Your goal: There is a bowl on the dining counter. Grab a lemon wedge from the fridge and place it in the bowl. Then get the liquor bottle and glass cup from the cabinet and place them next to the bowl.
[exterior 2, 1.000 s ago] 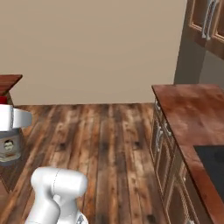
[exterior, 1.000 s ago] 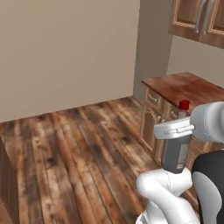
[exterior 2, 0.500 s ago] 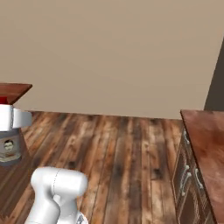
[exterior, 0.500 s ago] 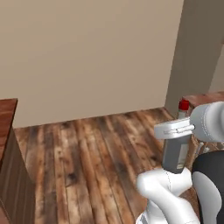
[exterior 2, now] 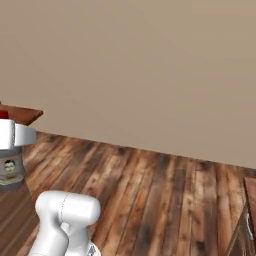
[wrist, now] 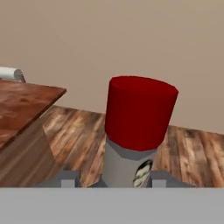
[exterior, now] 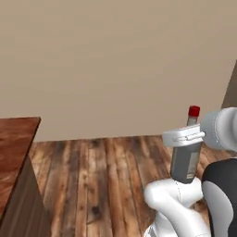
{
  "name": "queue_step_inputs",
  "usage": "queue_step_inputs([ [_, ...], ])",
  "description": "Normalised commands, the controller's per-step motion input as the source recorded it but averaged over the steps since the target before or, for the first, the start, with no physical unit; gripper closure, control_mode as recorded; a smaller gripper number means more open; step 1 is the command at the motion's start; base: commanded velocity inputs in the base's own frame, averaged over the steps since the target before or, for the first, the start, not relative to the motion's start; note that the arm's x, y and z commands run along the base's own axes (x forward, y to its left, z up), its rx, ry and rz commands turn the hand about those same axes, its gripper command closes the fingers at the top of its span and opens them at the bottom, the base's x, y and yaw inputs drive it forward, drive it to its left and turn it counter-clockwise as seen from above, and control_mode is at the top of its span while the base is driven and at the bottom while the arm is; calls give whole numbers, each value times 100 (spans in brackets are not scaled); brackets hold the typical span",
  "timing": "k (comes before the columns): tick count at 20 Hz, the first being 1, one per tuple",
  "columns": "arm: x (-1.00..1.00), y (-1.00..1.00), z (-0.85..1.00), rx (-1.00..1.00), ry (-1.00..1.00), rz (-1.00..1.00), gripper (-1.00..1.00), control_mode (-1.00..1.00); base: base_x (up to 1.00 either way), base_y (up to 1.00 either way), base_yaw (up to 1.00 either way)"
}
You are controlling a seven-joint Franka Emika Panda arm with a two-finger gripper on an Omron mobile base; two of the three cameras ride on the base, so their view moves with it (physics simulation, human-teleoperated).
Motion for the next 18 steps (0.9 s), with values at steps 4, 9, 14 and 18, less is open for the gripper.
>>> queue_step_inputs([
  [4, 0, 0, 0, 0, 0, 0, 100, 100, 100, 0, 43],
  [9, 0, 0, 0, 0, 0, 0, 100, 100, 100, 0, 49],
  [14, 0, 0, 0, 0, 0, 0, 100, 100, 100, -6, 56],
  [18, 0, 0, 0, 0, 0, 0, 100, 100, 100, -8, 62],
])
